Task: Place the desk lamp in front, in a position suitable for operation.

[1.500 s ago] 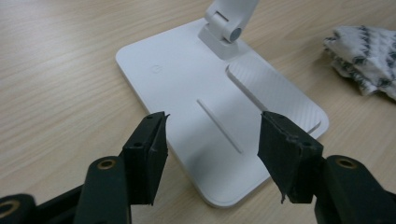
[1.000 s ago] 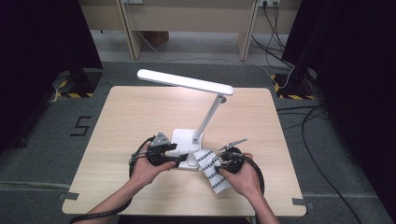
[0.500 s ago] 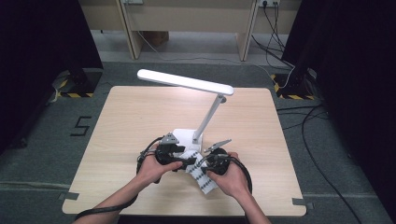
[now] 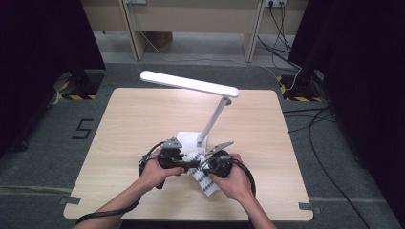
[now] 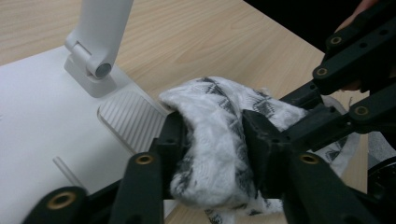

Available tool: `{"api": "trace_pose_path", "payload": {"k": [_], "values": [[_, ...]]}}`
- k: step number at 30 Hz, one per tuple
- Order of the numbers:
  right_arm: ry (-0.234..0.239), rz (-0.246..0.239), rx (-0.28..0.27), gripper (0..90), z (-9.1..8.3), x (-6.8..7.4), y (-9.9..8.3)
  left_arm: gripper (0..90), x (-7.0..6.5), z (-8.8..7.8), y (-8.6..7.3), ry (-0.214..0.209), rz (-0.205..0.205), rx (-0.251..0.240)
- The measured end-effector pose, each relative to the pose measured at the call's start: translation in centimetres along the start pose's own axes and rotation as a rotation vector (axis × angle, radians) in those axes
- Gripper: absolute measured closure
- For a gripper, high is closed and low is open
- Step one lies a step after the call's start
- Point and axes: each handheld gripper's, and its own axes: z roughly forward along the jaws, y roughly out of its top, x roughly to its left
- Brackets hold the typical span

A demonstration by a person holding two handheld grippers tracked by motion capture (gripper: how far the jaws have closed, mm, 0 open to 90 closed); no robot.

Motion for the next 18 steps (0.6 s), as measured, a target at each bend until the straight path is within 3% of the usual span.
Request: {"api": "trace_pose_path", "payload": {"k": [4,6,10,15,18], "values": [[0.004,-0.008,-0.007,79.5,0.1,0.3,0.4,76.0,-0.1,-0.5,0.0,-0.003,0.024,-0.003],[0.006,-0.009,-0.006,77.0,0.2,0.3,0.6,78.4,0.0,-0.7,0.0,0.001,0.017,-0.012],[0.008,-0.014,-0.029,61.4,0.3,0.4,0.7,79.9,0.4,-1.6,0.2,0.010,-0.017,-0.044],[0.019,0.003,-0.118,47.4,-1.0,0.4,0.6,80.0,1.2,-3.4,0.6,0.045,-0.044,-0.107],[0.010,0.027,-0.181,46.7,-2.3,-0.2,0.3,80.1,1.6,-4.3,0.8,0.065,-0.055,-0.133]]}}
